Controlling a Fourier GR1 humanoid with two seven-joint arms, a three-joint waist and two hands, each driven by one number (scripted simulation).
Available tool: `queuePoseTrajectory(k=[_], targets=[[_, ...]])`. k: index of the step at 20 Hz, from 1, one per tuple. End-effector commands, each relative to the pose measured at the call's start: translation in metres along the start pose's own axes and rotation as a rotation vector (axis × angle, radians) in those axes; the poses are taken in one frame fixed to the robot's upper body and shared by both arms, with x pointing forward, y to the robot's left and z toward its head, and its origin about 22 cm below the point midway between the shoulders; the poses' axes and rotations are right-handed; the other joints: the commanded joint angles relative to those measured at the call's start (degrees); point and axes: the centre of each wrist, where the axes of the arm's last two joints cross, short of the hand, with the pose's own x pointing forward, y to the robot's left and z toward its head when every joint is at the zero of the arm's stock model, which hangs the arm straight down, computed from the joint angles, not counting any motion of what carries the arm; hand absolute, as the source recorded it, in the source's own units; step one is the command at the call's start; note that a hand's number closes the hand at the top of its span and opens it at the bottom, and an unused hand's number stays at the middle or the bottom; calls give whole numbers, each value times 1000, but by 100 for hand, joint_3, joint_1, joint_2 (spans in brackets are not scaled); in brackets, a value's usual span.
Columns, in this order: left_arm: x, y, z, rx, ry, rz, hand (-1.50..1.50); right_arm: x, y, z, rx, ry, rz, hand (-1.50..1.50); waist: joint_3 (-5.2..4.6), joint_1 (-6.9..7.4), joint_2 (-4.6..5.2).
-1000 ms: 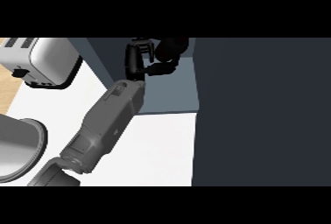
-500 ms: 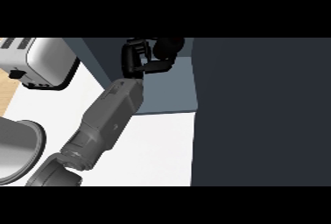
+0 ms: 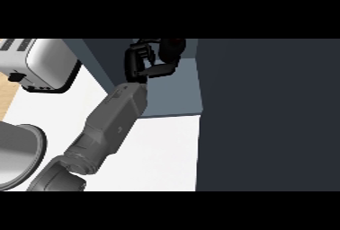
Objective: Pick up the wine, place it into the cabinet and close the cabinet
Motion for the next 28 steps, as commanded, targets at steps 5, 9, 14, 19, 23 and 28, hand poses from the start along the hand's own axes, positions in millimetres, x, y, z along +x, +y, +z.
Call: queuePoseTrajectory(k=[5, 9, 14, 19, 23, 28], targets=[[2, 21, -13, 23, 8, -74, -150, 7, 0, 9, 16, -43, -29, -150, -11, -25, 45], [-11, 22, 0, 31, 23, -112, -150, 11, 6, 11, 25, -45, -34, -150, -14, -11, 35], [-23, 25, 11, 43, 15, -191, -150, 6, 8, 8, 45, -50, -23, -150, -14, -85, 71], [-22, 25, 10, 32, 20, -220, -150, 14, -1, 9, 6, -38, -20, -150, -15, -45, 48], [-19, 37, 2, 70, 16, -200, -150, 2, 4, 6, 37, -40, -23, -150, -16, -108, 90], [-43, 47, 27, 71, -20, -186, -150, 8, -1, 10, 50, -52, -14, -150, -19, -148, 106]])
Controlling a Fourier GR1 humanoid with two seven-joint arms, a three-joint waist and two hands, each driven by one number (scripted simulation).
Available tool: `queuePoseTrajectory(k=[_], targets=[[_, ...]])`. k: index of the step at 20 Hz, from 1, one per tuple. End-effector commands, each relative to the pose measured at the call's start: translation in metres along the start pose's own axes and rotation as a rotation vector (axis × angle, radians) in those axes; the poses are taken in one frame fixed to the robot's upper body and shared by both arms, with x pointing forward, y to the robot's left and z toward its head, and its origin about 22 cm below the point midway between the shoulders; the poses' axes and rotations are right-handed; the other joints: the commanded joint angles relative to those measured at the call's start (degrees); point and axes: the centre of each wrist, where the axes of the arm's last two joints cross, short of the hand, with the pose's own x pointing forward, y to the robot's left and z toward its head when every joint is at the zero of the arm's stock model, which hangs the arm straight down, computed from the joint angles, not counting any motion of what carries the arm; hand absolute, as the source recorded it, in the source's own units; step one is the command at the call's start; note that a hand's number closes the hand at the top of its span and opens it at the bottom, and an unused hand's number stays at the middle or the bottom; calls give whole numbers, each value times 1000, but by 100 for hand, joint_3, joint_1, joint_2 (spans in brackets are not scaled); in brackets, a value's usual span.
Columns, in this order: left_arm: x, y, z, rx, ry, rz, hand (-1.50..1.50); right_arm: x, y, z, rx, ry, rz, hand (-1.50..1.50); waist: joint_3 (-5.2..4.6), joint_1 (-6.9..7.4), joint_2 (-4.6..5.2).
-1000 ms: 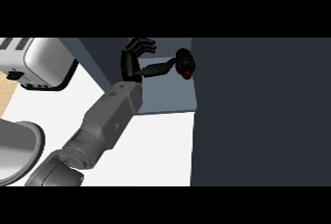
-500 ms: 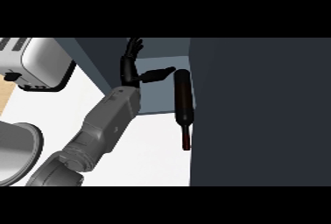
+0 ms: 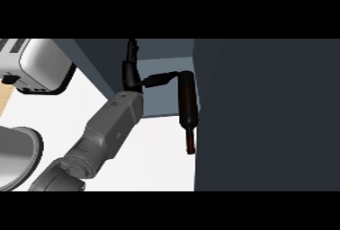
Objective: Pick up the wine, place it into the cabinet and close the cabinet
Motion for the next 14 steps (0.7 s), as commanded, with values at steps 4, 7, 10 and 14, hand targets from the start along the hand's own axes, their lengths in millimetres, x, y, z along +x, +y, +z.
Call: queuePoseTrajectory(k=[4, 7, 10, 14], targets=[[-21, 21, 10, 1, 16, 12, -150, 12, 9, 15, 43, -19, -39, -150, -21, -7, 20], [-14, 16, 6, -28, -16, 46, -150, 5, 5, -1, 12, -32, -33, -150, -21, 72, 24], [-12, 23, -1, -71, -21, 54, -150, 4, -1, 5, 8, -18, -32, -150, -17, 94, 2], [-23, 15, 17, -104, -12, 77, -150, 7, -2, 5, 13, -20, -40, -150, -18, 97, -11]])
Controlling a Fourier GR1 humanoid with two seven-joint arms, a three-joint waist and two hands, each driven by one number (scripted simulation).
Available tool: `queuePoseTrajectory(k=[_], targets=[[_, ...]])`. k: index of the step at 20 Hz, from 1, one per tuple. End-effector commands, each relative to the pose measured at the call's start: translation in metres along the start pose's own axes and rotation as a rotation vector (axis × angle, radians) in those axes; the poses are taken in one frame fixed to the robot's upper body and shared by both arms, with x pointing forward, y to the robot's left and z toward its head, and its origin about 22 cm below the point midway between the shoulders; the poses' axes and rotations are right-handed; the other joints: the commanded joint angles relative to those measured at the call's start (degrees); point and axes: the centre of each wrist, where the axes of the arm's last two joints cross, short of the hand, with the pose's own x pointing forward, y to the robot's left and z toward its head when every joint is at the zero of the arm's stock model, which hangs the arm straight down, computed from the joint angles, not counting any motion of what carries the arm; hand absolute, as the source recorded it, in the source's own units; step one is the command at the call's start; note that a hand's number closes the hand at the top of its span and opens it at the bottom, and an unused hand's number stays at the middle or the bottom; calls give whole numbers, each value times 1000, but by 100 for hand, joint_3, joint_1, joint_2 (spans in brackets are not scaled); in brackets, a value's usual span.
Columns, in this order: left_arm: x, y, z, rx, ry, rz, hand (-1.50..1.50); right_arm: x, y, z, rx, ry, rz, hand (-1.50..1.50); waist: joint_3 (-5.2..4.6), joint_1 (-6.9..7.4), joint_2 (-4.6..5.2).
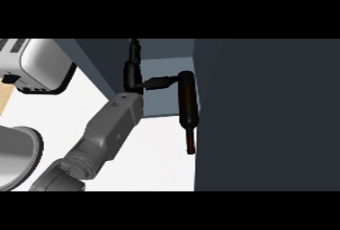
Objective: Pick up the wine, place it into the cabinet and close the cabinet
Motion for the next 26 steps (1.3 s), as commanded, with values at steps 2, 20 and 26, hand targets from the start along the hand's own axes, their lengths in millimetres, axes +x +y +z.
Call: queuePoseTrajectory(k=[2, 20, 26], targets=[[-10, 7, 8, -30, 49, 51, -150, 15, 10, 15, 13, -31, -37, -150, -5, 115, -56], [-17, 8, 25, -1, 46, 172, -150, 17, 14, 0, 49, -21, -45, -150, -6, 17, -105], [-11, -10, 55, -40, 61, 201, -150, 18, 6, 10, -10, -30, -32, -150, 0, 214, -149]])
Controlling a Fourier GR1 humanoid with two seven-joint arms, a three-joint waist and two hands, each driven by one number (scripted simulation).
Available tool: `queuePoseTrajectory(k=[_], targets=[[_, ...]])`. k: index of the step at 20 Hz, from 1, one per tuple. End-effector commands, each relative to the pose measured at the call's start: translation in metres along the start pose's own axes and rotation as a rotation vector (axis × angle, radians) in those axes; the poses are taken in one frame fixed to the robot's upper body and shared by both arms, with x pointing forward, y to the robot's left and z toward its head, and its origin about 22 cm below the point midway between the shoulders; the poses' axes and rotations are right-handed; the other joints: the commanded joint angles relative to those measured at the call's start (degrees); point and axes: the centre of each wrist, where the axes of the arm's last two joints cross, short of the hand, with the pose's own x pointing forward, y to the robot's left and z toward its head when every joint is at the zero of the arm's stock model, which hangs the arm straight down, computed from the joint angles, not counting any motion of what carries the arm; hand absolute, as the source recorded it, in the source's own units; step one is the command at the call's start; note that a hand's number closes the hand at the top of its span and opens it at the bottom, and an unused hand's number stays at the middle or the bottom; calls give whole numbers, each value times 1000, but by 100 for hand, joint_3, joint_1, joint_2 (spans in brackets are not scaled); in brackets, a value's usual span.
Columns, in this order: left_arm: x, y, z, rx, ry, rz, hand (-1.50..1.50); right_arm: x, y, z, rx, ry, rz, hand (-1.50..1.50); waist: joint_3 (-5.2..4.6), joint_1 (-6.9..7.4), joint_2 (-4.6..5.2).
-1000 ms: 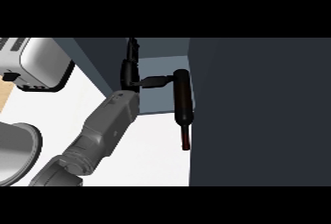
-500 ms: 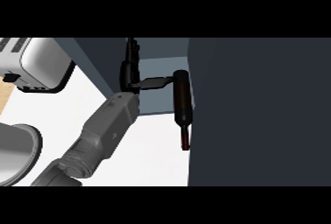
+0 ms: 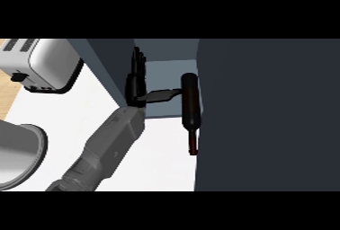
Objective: Pick up the wine, place it into the cabinet and close the cabinet
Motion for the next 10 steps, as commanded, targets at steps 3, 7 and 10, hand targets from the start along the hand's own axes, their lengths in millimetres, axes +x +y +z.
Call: queuePoseTrajectory(k=[3, 7, 10], targets=[[-9, -12, 49, -32, 10, 8, -150, 17, 0, 18, -14, -12, 21, -150, 1, 145, -11], [1, -31, 77, -39, 18, 17, -150, 14, 3, 17, -42, -27, 25, -150, 3, 251, -24], [15, -45, 100, -47, 14, 6, -150, 14, -17, 15, -44, -6, 39, -150, 7, 312, -36]])
